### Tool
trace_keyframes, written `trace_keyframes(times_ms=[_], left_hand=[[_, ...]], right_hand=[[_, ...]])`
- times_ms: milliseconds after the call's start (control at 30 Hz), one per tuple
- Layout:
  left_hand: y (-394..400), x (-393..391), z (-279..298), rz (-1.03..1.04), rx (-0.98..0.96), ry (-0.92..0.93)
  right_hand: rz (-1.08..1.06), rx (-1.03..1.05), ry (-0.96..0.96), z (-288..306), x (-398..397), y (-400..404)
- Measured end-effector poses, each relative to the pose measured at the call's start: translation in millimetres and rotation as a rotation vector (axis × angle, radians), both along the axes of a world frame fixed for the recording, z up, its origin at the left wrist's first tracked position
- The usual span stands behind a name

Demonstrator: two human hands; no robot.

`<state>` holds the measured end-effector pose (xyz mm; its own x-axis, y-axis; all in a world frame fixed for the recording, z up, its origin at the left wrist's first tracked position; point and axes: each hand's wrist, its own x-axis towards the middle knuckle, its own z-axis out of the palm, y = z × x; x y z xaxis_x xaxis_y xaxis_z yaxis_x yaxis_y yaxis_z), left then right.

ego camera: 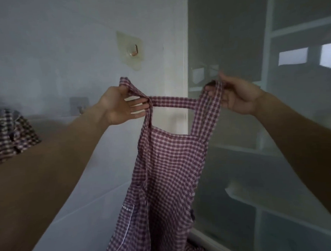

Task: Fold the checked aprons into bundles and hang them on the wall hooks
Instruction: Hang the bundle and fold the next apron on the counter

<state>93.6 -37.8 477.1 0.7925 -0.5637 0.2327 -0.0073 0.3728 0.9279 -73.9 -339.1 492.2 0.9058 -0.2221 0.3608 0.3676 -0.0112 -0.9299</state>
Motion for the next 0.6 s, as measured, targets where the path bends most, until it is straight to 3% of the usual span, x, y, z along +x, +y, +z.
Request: trace_keyframes(times_ms=[133,200,367,500,600], left_hand=[[-7.4,-12.8,18.3,-0.063,-0.086,-0.01],[-14.8,-24.9,25.5,-0.115,-0.023,-0.059],[-46.6,-48.6,2.9,0.067,0.618,-0.478],[-75.8,-68.0,-58.9,-0.313,0.91,-0.43],[-106.3,-77.7,-96.0,-0.405,0.959,-0.509]], right_hand=[[-0.114,-0.015,-0.112,17.9,-3.1,5.4],[-0.132,-0.034,-0.139,22.0,-5.5,9.6],[-0.147,0.022,-0.189,26.4,-15.0,23.8],[-0.129,0.006,-0.186,25.7,-26.4,35.9],[-0.128,-0.028,-0.175,28.6,-36.0,41.1]])
